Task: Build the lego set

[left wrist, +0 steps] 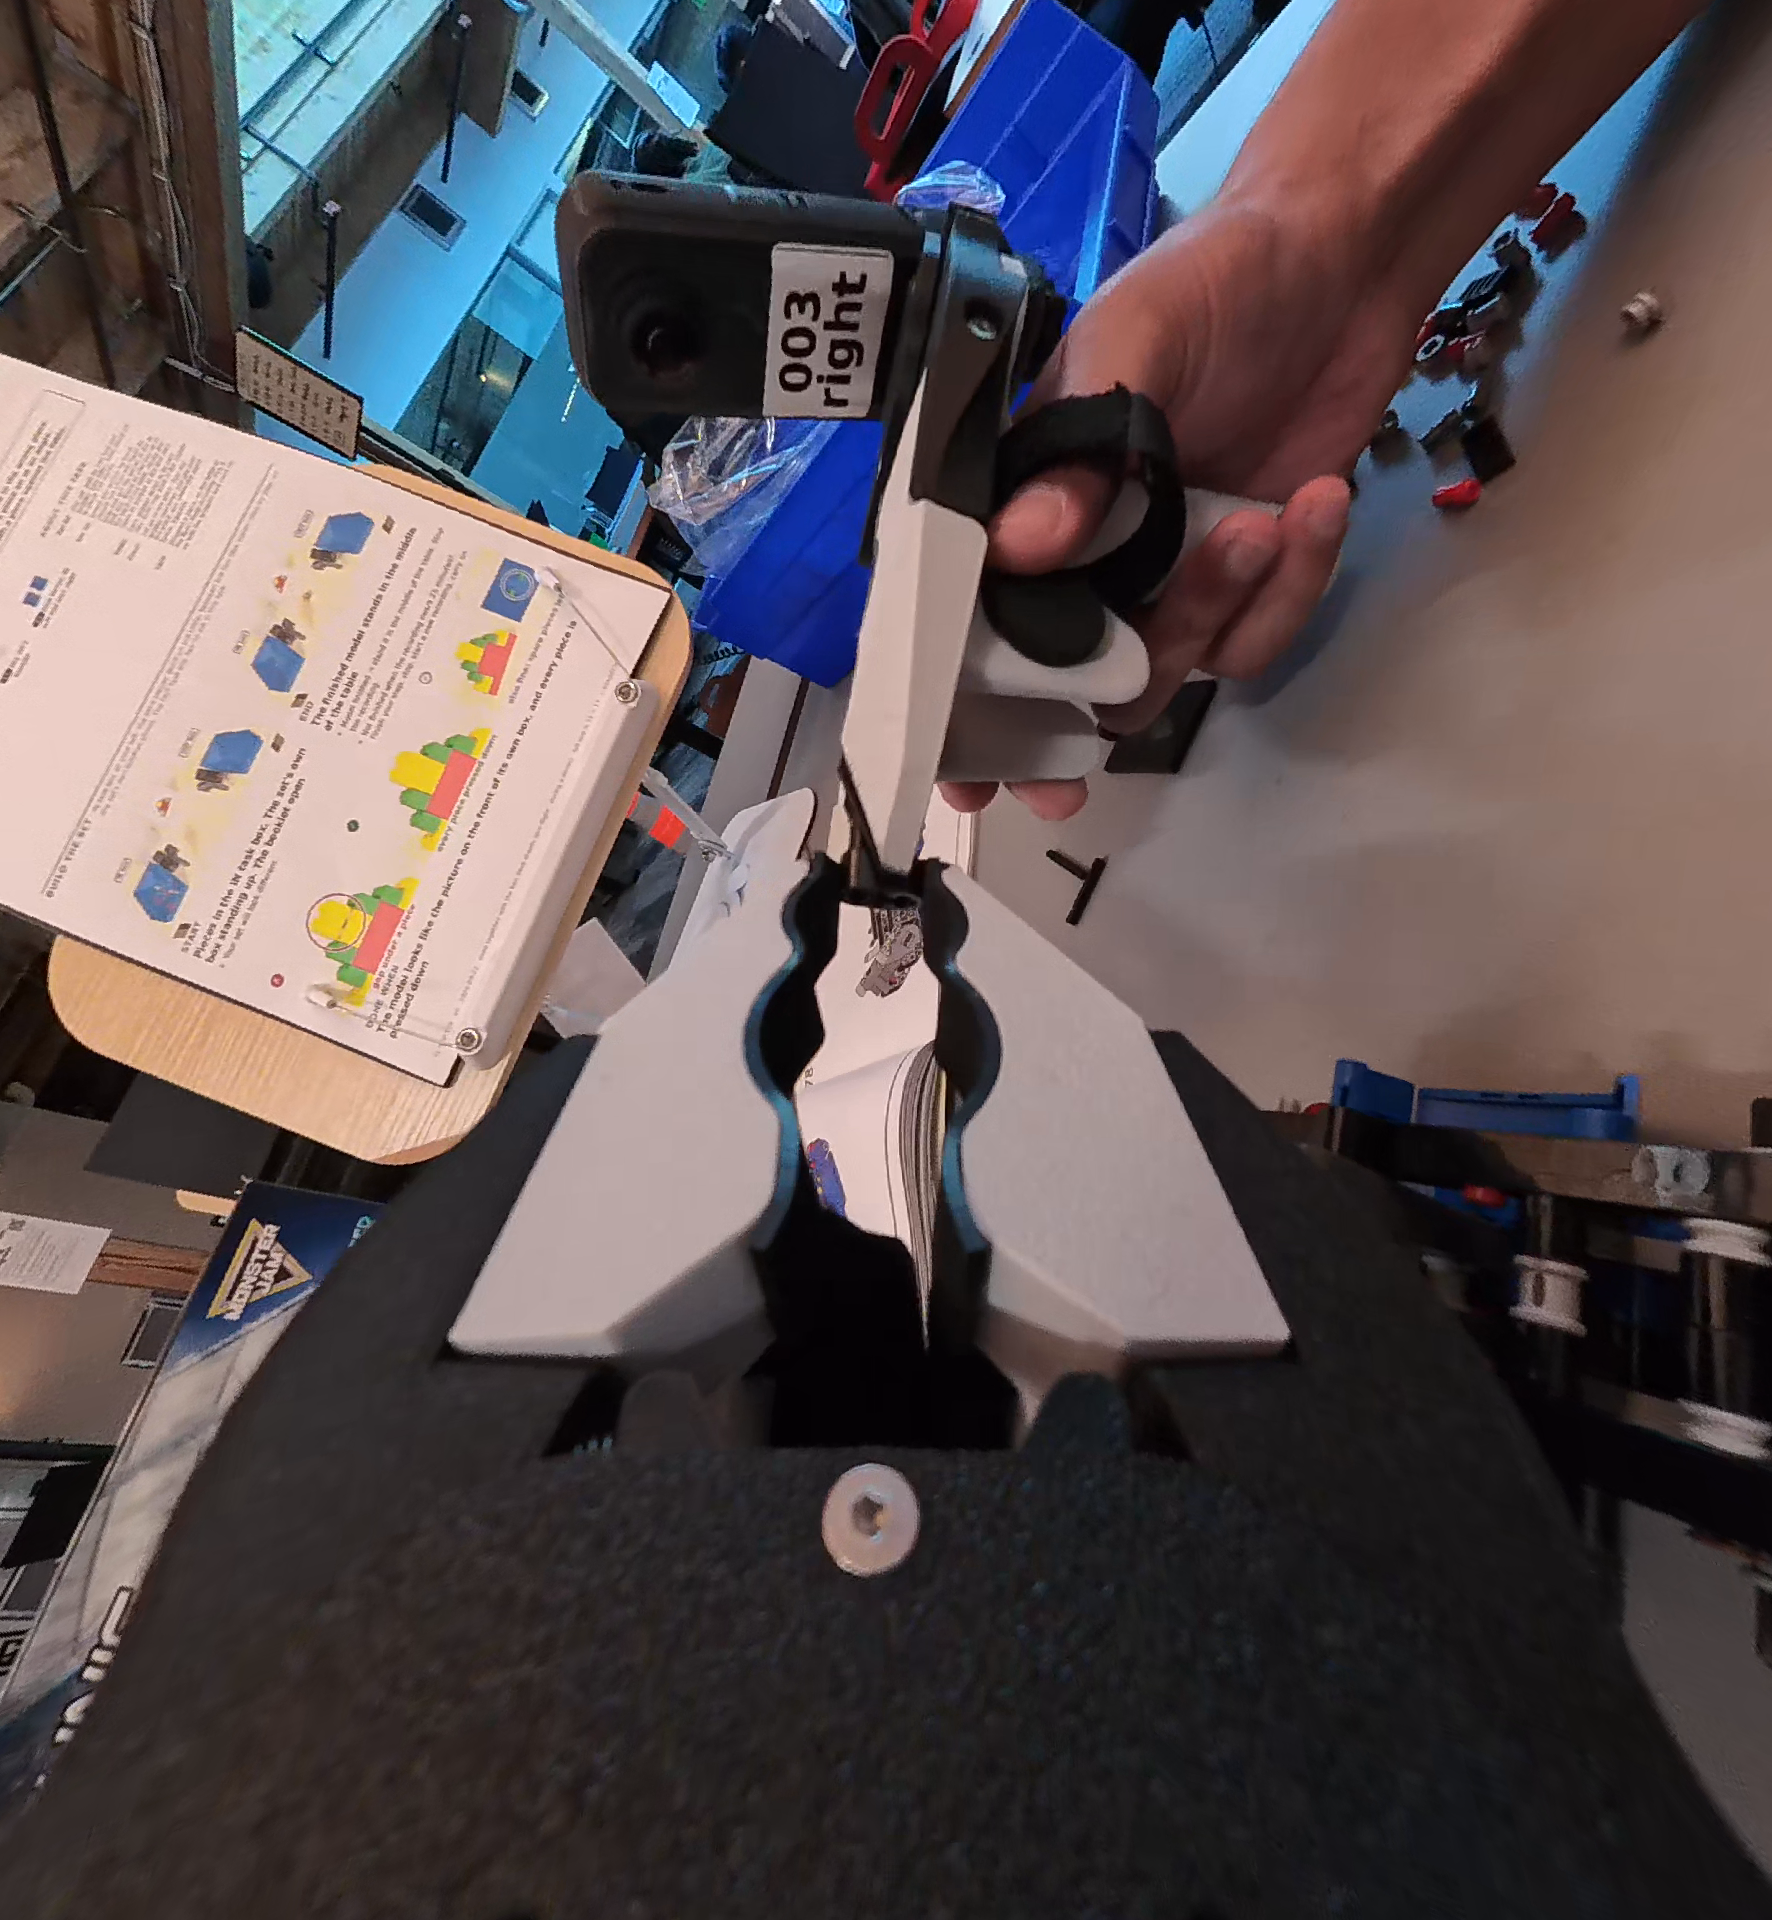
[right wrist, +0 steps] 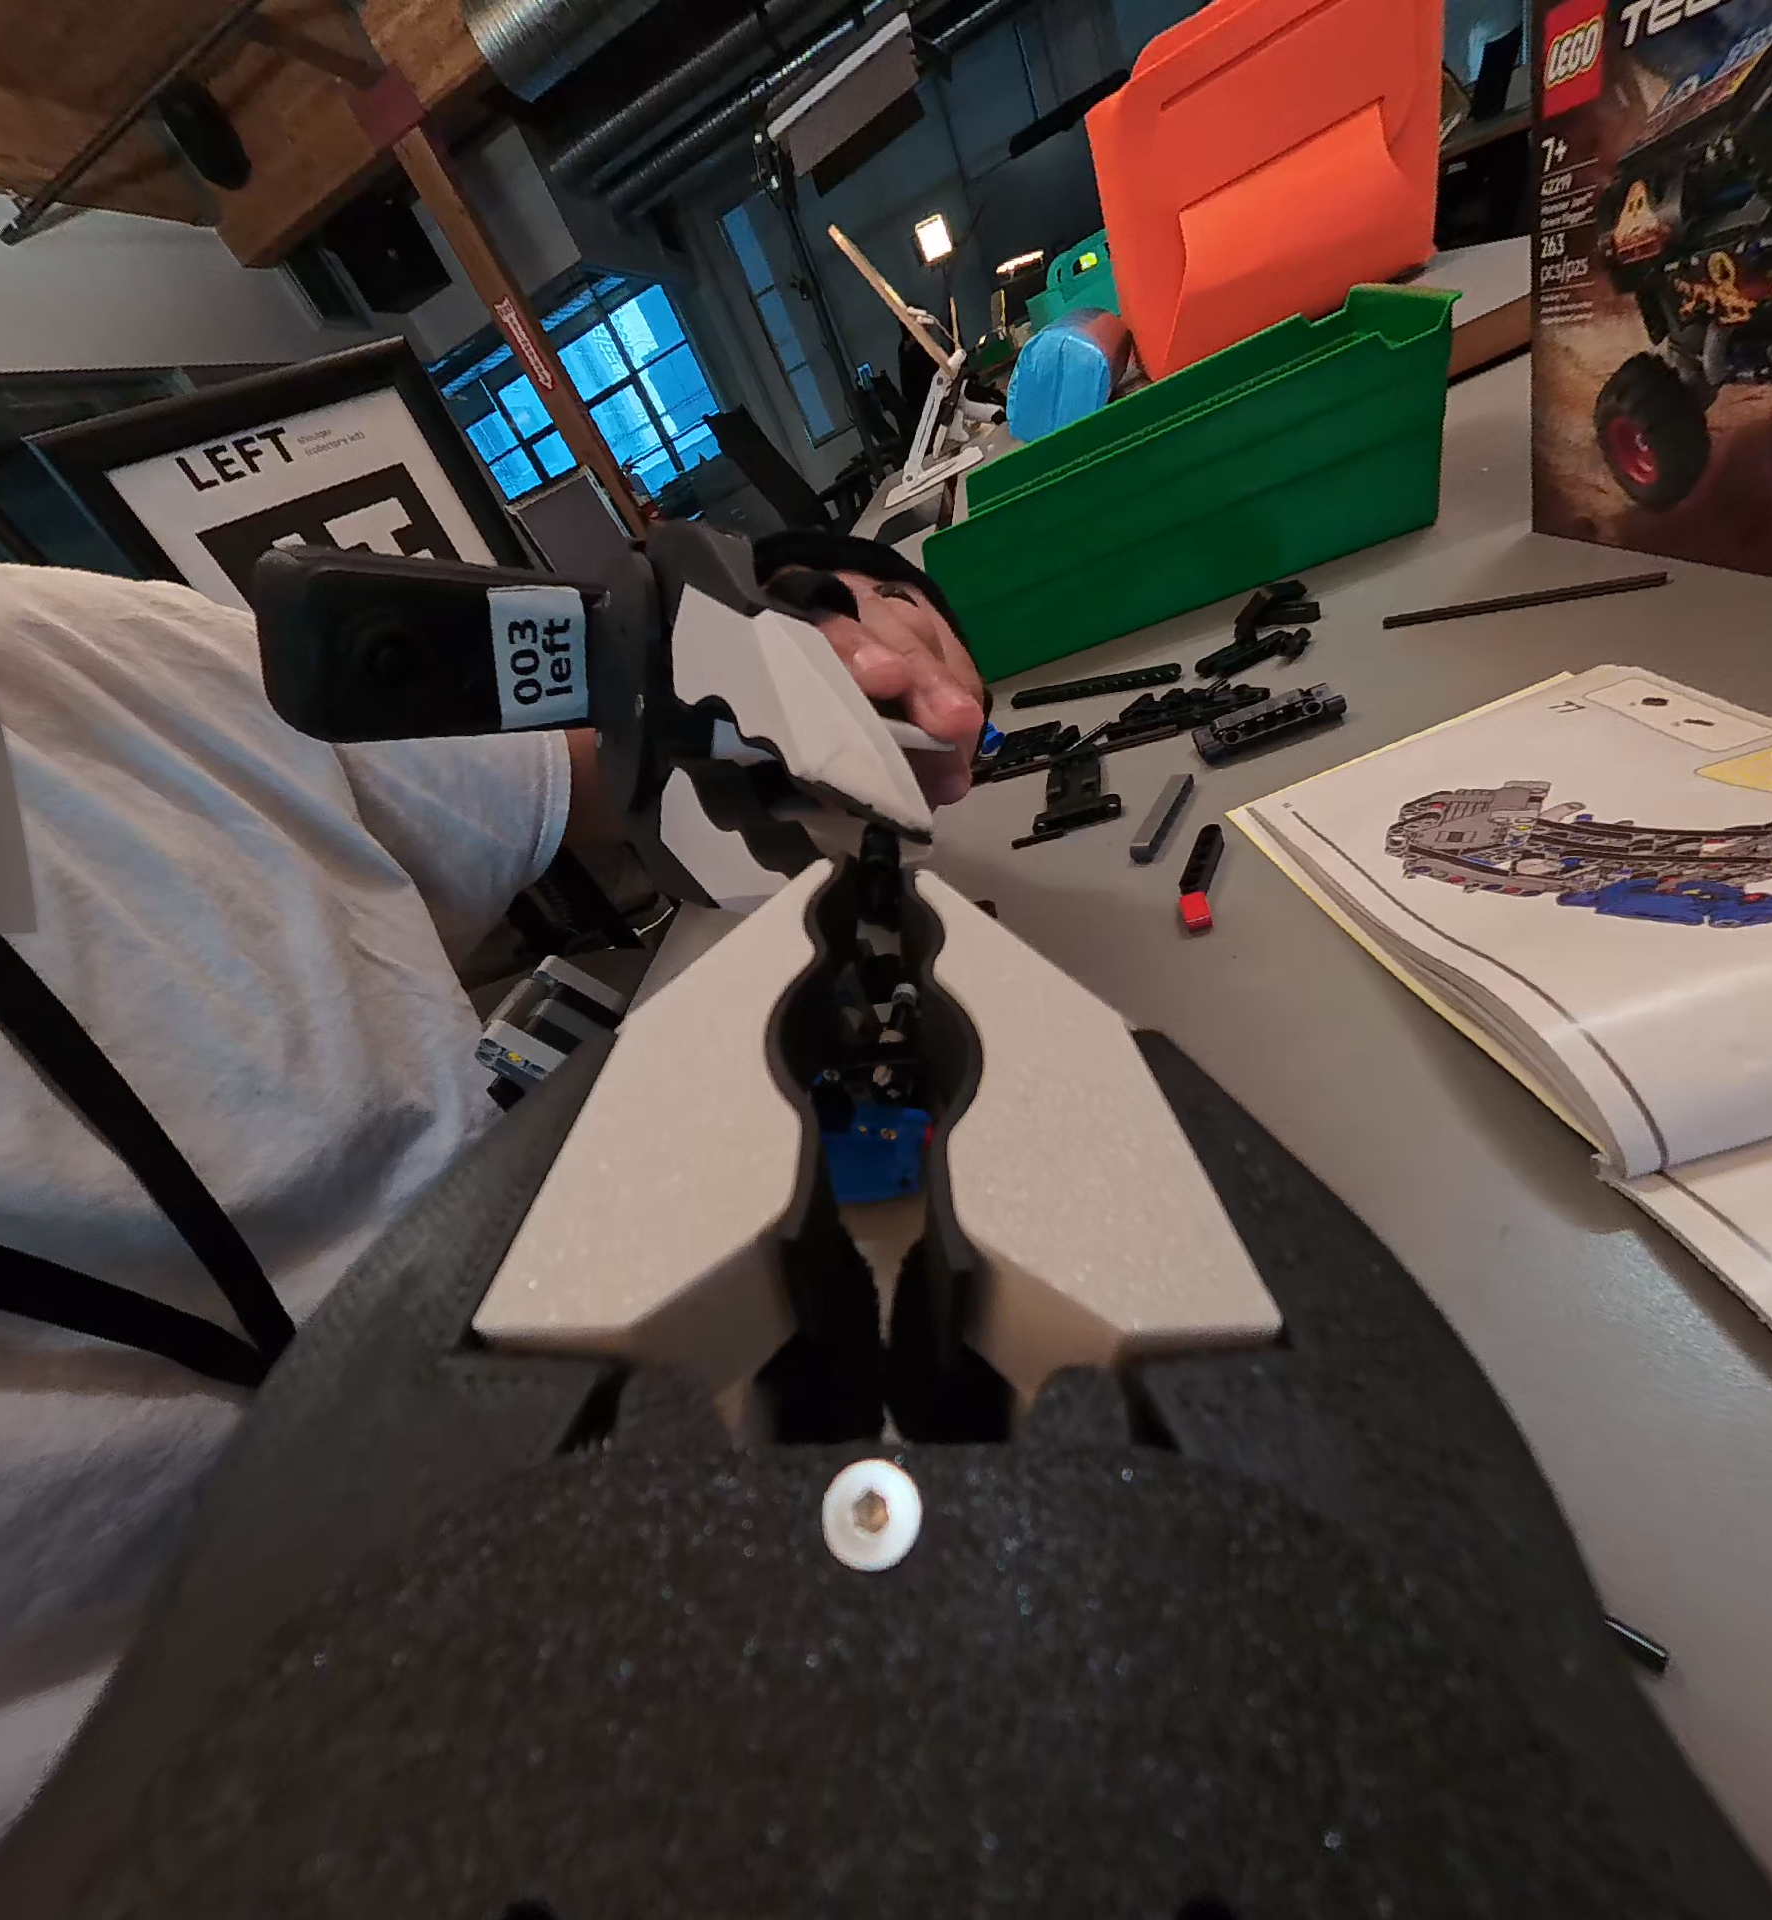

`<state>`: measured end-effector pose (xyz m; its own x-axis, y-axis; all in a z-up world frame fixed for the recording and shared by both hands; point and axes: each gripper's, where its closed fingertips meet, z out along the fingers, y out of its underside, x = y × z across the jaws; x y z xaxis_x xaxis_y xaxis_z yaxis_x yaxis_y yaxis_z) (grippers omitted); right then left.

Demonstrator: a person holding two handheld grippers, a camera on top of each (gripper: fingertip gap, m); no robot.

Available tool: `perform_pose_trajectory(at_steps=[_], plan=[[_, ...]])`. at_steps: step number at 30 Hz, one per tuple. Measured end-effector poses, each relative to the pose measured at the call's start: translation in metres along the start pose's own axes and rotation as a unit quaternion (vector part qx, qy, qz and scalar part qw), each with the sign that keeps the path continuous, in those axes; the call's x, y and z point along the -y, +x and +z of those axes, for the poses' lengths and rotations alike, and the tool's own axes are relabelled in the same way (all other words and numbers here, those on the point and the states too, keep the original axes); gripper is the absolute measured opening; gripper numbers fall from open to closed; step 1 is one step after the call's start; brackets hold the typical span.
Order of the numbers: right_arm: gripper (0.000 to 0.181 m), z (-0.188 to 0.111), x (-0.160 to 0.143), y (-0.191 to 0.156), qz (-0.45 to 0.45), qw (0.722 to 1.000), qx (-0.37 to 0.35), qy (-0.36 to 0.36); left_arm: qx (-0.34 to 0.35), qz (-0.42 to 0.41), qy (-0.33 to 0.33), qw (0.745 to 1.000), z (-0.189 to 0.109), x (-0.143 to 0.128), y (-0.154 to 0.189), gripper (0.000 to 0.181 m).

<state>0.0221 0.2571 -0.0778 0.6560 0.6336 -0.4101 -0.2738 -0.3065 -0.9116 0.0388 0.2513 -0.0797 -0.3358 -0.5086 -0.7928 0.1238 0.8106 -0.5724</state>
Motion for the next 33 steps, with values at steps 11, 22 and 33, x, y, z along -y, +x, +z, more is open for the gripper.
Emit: perform_pose_trajectory(at_steps=[11, 22, 33], plan=[[0.006, -0.006, -0.013, 0.019, -0.07, 0.992, -0.073, -0.072, -0.2, -0.26, -0.03, 0.944, -0.041, -0.03, -0.005, 0.025], [0.006, 0.003, -0.059, 0.014, -0.063, 0.98, -0.08, -0.171, -0.358, -0.387, -0.069, 0.847, -0.063, -0.083, 0.054, 0.022], [0.006, 0.009, -0.07, 0.01, -0.083, 0.974, -0.078, -0.195, -0.342, -0.43, 0.01, 0.836, -0.051, -0.062, 0.05, 0.01]])
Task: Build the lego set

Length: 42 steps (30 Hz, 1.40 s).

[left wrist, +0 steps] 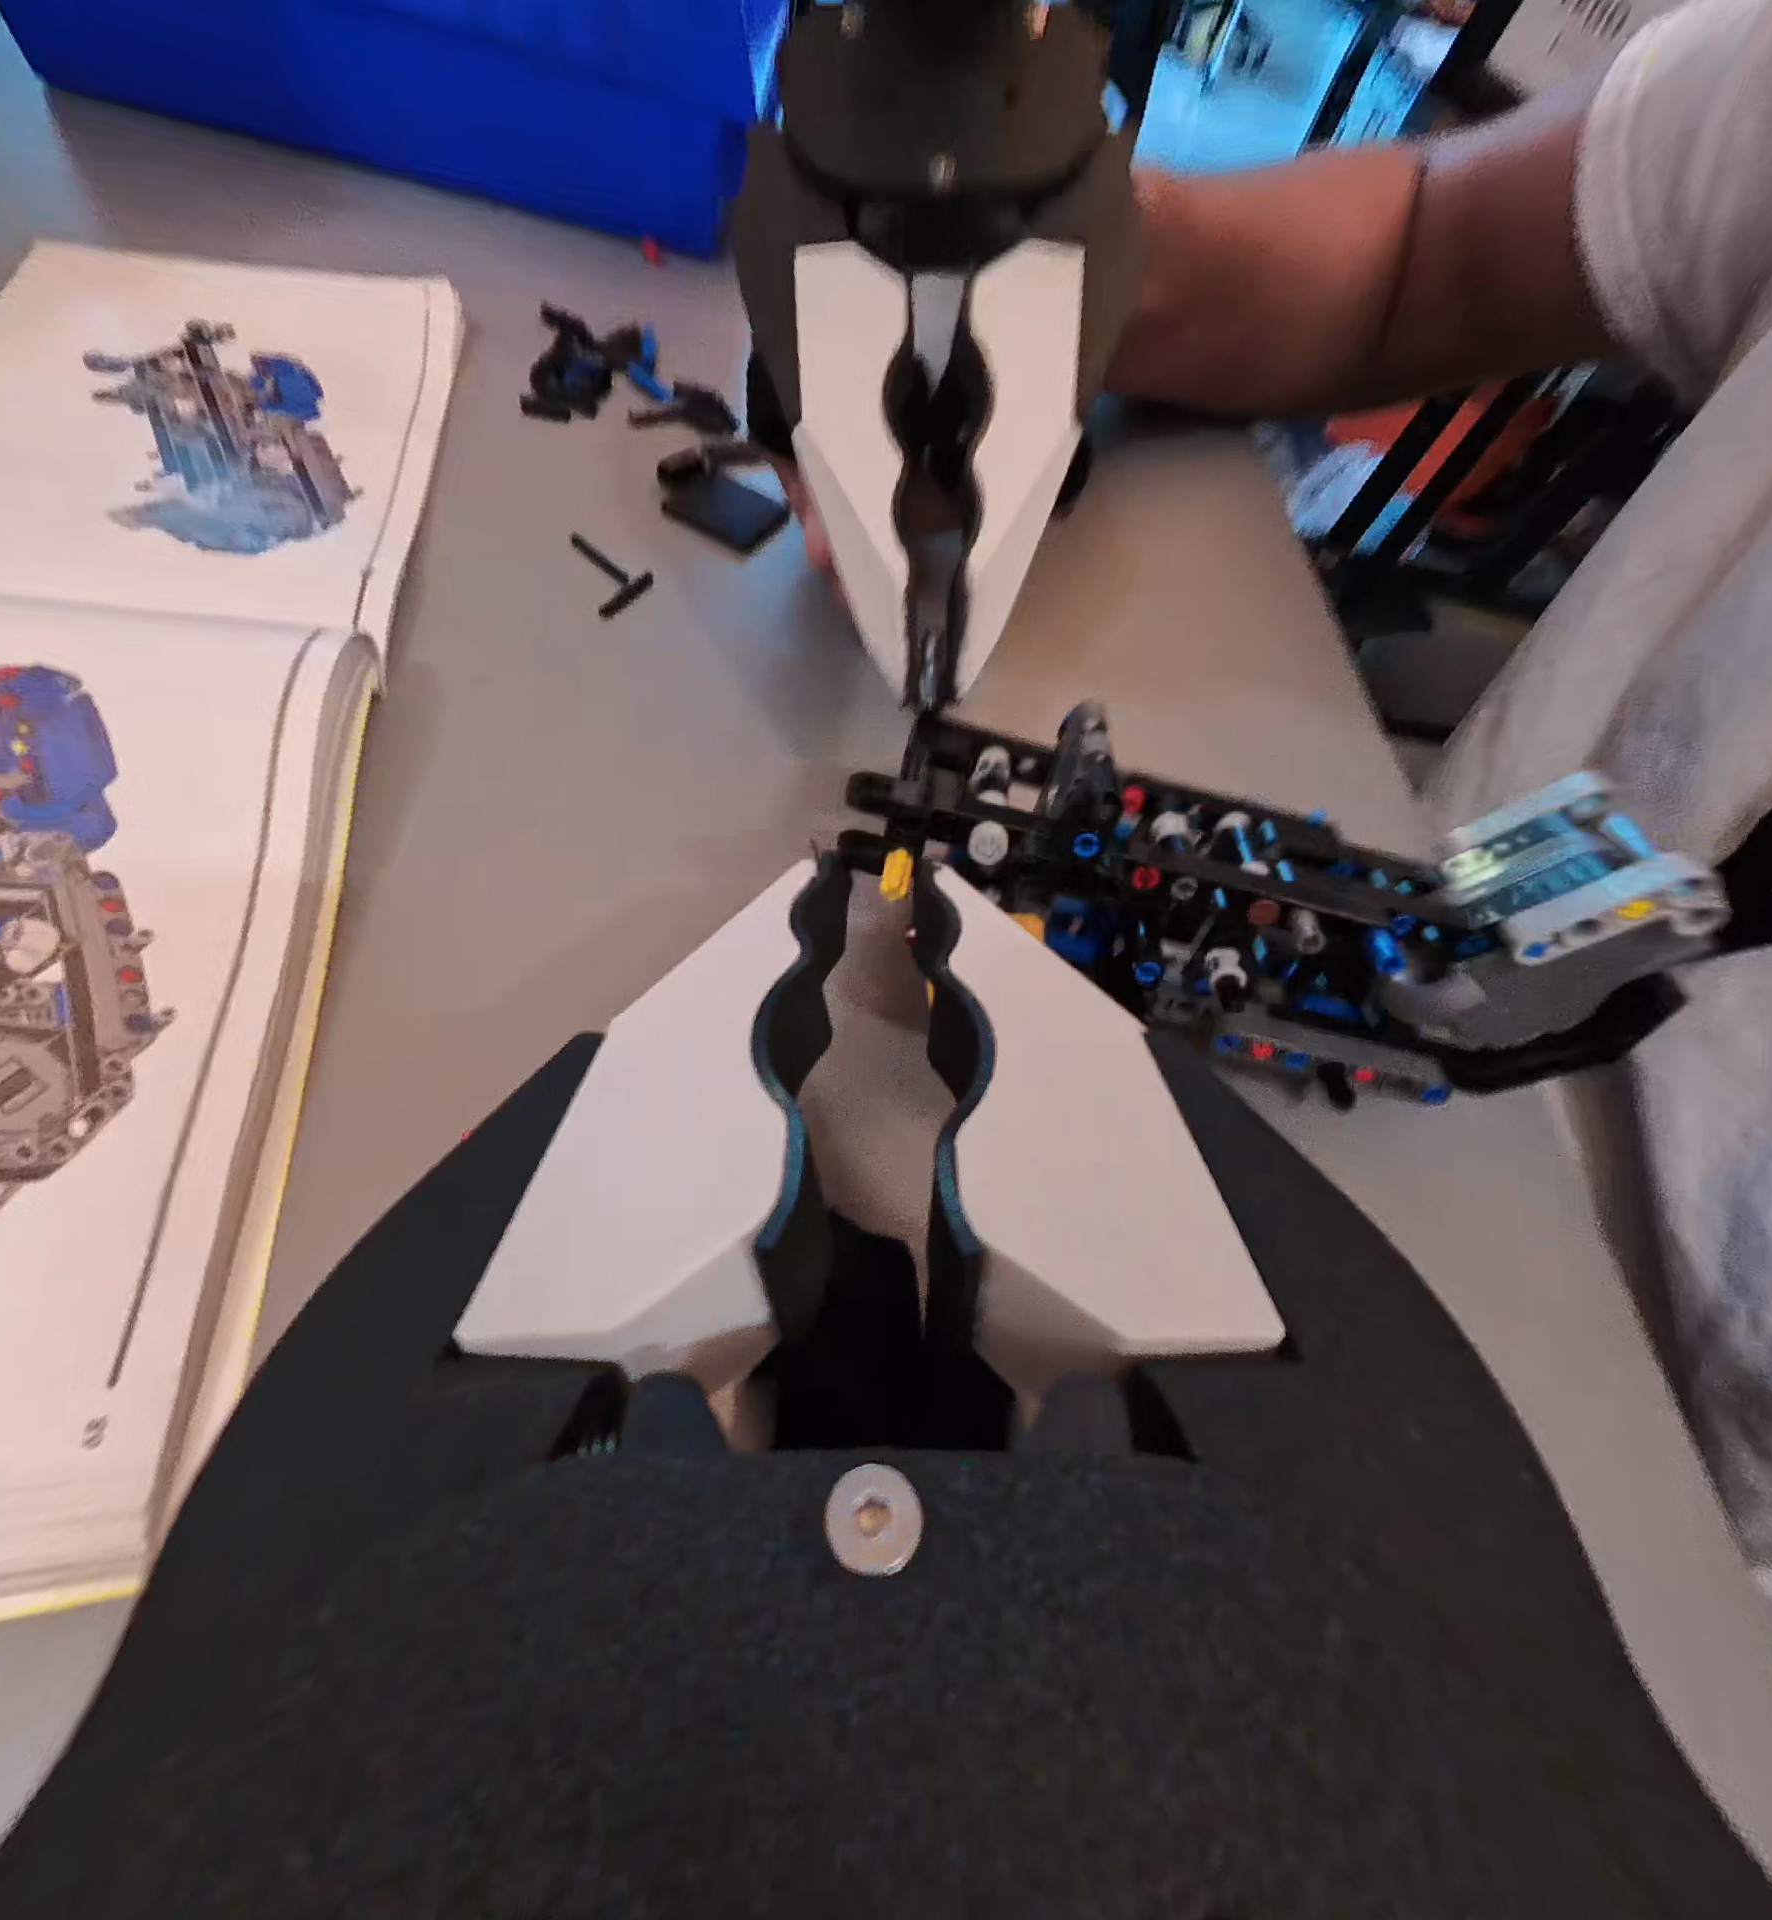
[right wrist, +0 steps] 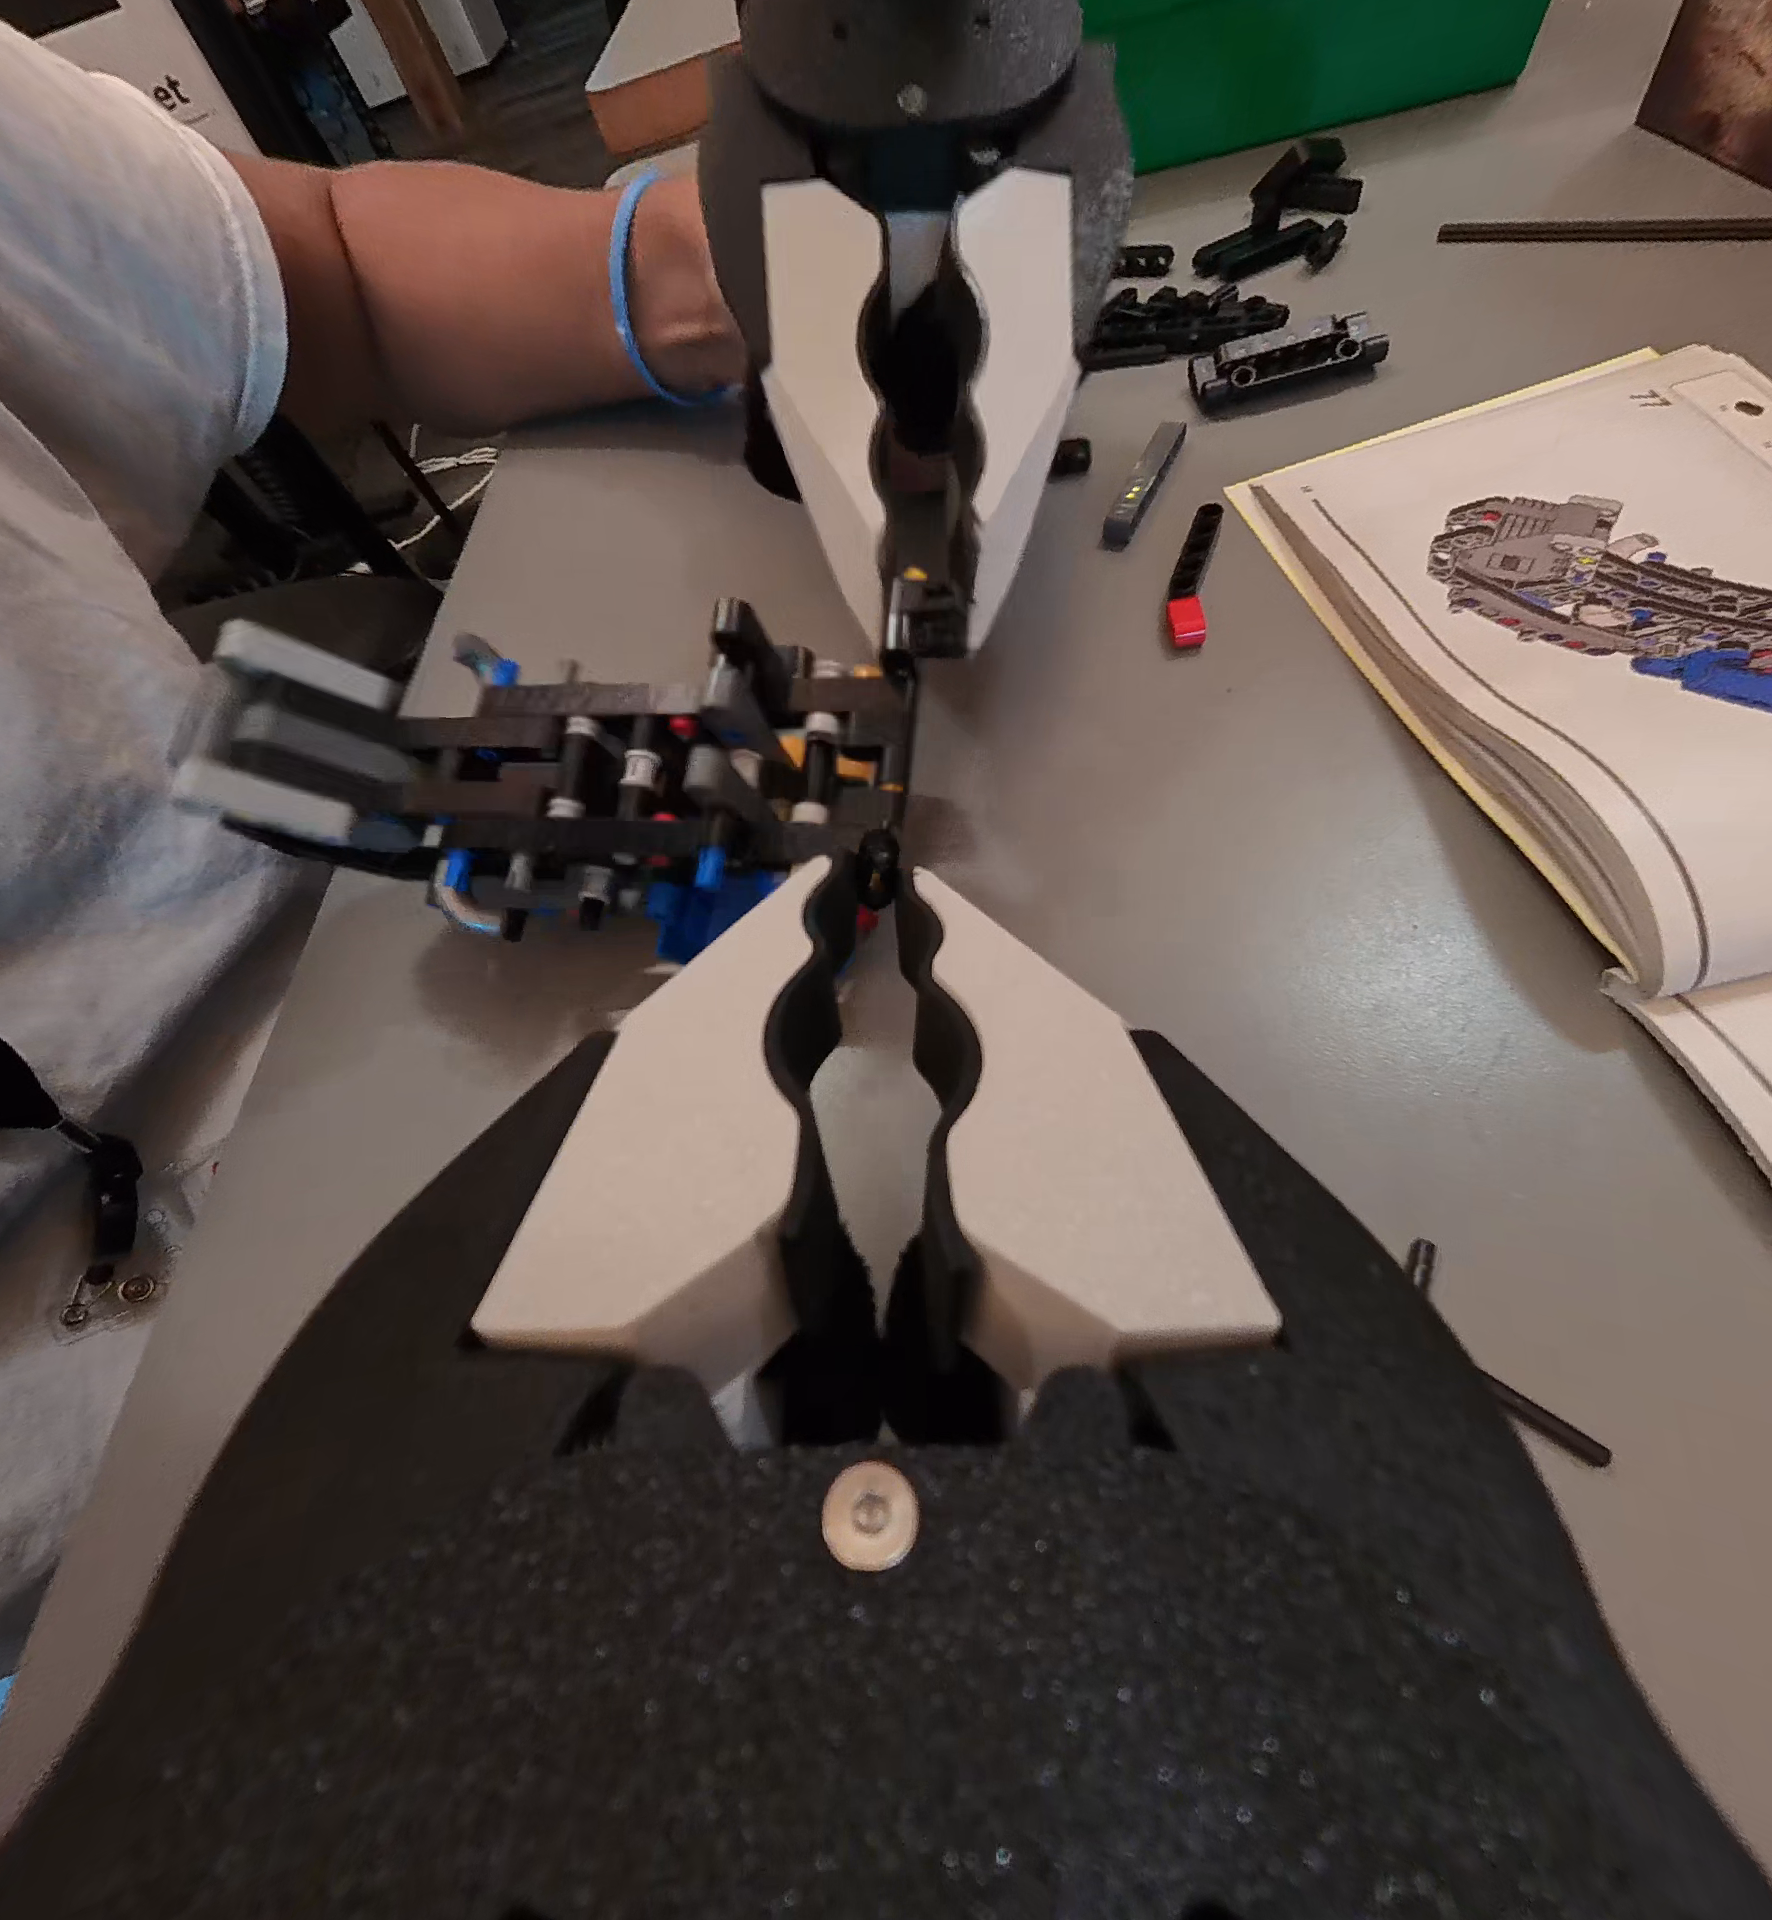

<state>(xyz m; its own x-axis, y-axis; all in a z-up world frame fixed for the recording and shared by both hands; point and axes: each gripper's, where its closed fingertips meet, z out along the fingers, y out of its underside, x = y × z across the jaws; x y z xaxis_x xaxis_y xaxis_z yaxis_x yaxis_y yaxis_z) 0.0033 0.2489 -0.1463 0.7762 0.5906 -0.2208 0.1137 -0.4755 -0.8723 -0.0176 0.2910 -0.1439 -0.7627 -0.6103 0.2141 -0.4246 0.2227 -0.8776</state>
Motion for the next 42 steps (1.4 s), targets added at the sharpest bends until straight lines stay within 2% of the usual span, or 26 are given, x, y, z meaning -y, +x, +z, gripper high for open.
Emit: perform_pose_trajectory(at_steps=[1, 2, 4, 12, 16, 21, 26, 33, 36, 39, 42], plan=[[0.006, 0.0, 0.001, 0.001, -0.002, 1.0, -0.003, 0.004, -0.007, -0.011, 0.021, 1.0, -0.001, 0.007, 0.002, 0.009], [0.006, 0.0, 0.002, 0.001, -0.001, 1.0, -0.003, 0.009, -0.022, -0.022, 0.043, 0.999, -0.001, 0.014, 0.007, 0.0], [0.006, 0.0, 0.003, 0.0, 0.002, 1.0, 0.004, 0.015, -0.025, -0.045, 0.061, 0.997, -0.001, 0.02, 0.006, 0.0], [0.006, -0.009, 0.007, 0.007, -0.003, 1.0, -0.014, 0.021, -0.006, -0.025, 0.034, 0.999, -0.006, 0.009, 0.002, 0.0], [0.006, -0.008, 0.005, 0.005, -0.007, 1.0, -0.011, 0.016, 0.028, 0.002, 0.003, 1.0, -0.007, 0.003, -0.005, 0.002], [0.006, -0.009, 0.007, 0.005, -0.01, 1.0, -0.015, 0.017, 0.067, 0.064, 0.01, 0.996, -0.02, 0.029, -0.001, 0.015], [0.006, -0.011, 0.008, 0.007, -0.007, 1.0, -0.017, 0.019, 0.109, 0.156, -0.064, 0.98, -0.011, 0.038, 0.005, 0.022], [0.006, -0.013, 0.01, 0.007, -0.004, 1.0, -0.015, 0.023, 0.053, 0.164, -0.157, 0.972, 0.007, 0.025, 0.002, 0.026], [0.006, -0.014, 0.01, 0.007, -0.001, 1.0, -0.013, 0.024, 0.042, 0.188, -0.176, 0.965, 0.016, 0.026, 0.001, 0.025], [0.006, -0.014, 0.01, 0.007, 0.001, 1.0, -0.012, 0.025, 0.009, 0.176, -0.219, 0.96, 0.024, 0.014, 0.004, 0.025], [0.006, -0.014, 0.009, 0.007, -0.001, 1.0, -0.013, 0.023, -0.005, 0.172, -0.205, 0.963, 0.029, 0.016, 0.005, 0.009]])
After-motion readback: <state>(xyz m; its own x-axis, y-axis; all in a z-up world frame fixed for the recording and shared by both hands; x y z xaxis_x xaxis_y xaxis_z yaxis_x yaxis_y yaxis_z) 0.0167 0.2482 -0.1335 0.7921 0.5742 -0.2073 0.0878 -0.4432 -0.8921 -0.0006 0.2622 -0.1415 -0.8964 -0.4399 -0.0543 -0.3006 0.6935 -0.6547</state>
